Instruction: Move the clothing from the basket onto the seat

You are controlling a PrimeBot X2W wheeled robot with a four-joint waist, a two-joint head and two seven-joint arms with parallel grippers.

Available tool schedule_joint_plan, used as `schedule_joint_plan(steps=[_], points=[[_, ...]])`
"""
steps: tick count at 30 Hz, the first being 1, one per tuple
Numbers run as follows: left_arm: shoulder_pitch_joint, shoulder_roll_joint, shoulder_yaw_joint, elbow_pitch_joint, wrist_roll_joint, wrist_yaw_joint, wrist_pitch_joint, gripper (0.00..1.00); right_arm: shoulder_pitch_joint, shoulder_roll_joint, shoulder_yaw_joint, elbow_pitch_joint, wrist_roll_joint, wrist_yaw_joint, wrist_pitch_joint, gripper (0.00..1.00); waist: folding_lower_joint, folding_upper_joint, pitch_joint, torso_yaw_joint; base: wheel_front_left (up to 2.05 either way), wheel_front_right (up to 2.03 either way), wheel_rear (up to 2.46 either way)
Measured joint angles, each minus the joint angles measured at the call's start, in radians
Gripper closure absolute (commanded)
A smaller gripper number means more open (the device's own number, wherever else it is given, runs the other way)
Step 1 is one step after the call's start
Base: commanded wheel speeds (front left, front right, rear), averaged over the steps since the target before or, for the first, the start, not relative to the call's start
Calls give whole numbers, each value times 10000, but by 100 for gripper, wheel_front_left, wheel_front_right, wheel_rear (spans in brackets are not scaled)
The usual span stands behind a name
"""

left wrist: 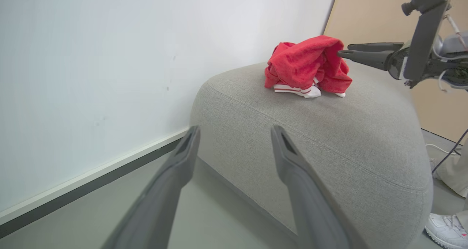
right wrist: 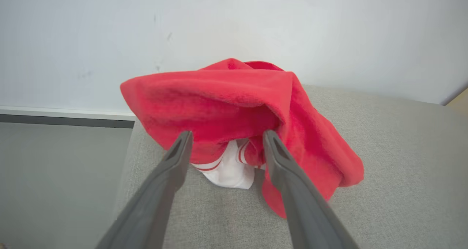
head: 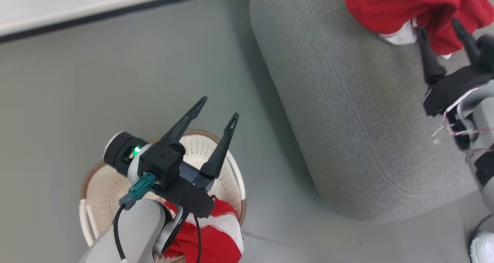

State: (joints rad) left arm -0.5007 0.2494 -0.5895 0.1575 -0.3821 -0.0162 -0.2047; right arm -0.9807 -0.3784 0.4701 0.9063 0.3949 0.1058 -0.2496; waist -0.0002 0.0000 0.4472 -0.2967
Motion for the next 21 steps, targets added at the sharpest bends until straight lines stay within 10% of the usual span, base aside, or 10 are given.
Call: schedule_joint_plan(steps=[21], points=[[2248,17,1628,1290,-1018,830,-443,0,3840,681,-295,-2759,48,-462,-44,0,-1,-1,-2598,1344,0,0,0]])
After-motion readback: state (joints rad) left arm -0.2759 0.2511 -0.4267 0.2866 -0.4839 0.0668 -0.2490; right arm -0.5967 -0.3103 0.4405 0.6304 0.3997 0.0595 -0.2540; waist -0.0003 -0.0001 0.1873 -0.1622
